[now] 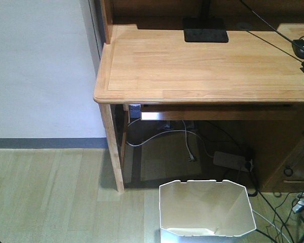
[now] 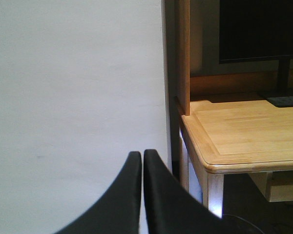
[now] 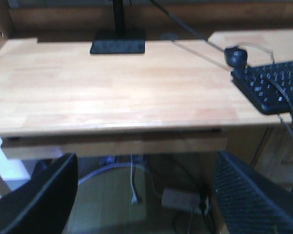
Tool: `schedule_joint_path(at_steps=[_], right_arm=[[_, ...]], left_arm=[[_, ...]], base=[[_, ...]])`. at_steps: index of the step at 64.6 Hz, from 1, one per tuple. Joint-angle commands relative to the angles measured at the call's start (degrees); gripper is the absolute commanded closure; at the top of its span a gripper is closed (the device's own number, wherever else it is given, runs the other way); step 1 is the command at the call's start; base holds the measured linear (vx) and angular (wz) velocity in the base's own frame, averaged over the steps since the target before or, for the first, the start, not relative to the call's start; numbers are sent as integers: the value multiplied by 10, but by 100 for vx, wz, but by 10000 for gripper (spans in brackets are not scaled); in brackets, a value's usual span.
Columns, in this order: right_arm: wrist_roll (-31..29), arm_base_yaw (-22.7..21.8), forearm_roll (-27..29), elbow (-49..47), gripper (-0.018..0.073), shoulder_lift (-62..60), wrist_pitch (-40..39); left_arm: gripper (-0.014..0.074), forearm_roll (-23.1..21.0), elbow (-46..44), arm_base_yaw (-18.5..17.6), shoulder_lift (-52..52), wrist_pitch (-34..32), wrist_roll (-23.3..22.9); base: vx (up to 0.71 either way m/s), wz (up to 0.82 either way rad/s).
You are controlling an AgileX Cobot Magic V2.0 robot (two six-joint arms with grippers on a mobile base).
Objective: Move trash bin to bedside with robot
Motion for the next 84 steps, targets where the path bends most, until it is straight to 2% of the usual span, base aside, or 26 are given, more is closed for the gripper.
schedule_joint_path(at_steps=[1,19,34,42,52,62,73,84], right_arm=[[-6,-2,3,-48,6,52,1],[-9,-2,32,-170,6,250,155],[-21,-2,33,-236,6,396,193],[-50,-2,33,-264,6,475,206],[-76,-9,35,-290,6,567,206],[-113,-53,83,-303,10,653,196],[-186,-76,124,-302,24,728,134],[-207,-76,128,-302,29,818,65]], left_arm=[[603,-5,7,-4,-4,-43,-8],[603,-5,7,-4,-4,-43,-8],[603,-5,7,-4,-4,-43,-8],[603,-5,7,-4,-4,-43,-8],[603,-5,7,-4,-4,-43,-8],[603,-5,7,-4,-4,-43,-8],[603,-5,7,-4,-4,-43,-8],[603,-5,7,-4,-4,-43,-8]], base=[[0,0],[0,0],[0,0],[0,0],[0,0],[0,0],[0,0],[0,0]])
